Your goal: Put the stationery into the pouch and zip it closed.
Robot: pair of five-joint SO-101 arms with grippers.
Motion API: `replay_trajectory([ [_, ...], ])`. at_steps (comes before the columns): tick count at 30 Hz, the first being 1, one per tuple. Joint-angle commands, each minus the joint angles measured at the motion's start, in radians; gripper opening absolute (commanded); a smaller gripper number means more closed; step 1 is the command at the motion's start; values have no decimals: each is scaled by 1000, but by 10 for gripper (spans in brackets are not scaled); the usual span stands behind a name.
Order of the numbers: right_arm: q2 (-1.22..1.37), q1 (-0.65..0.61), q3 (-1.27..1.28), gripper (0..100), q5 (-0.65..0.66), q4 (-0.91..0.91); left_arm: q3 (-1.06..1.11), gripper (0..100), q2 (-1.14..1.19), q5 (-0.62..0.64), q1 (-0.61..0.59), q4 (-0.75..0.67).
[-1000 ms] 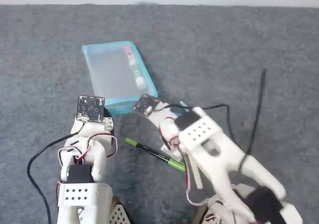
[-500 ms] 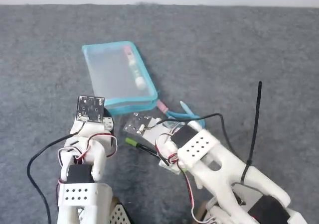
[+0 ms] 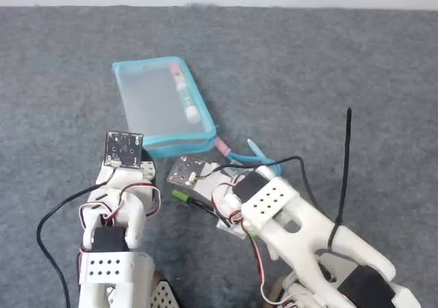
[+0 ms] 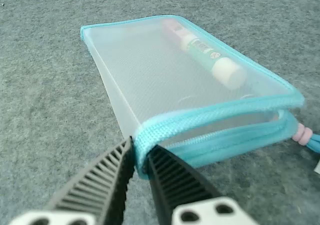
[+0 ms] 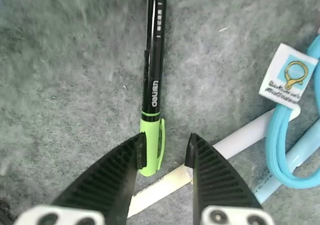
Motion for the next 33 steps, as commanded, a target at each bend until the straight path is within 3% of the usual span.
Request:
replay_trajectory([
  [1,-4,-8,41,136,17,-44,-47,13,-17,15,0,-31],
  [26,130,-5,20,132,54,-85,-47,13,-17,15,-6,-28],
  [31,130,-2,20,9,52,-85,-47,13,-17,15,-6,-28],
  [33,128,-2,20,13,52,-85,-47,13,-17,15,-6,-28],
])
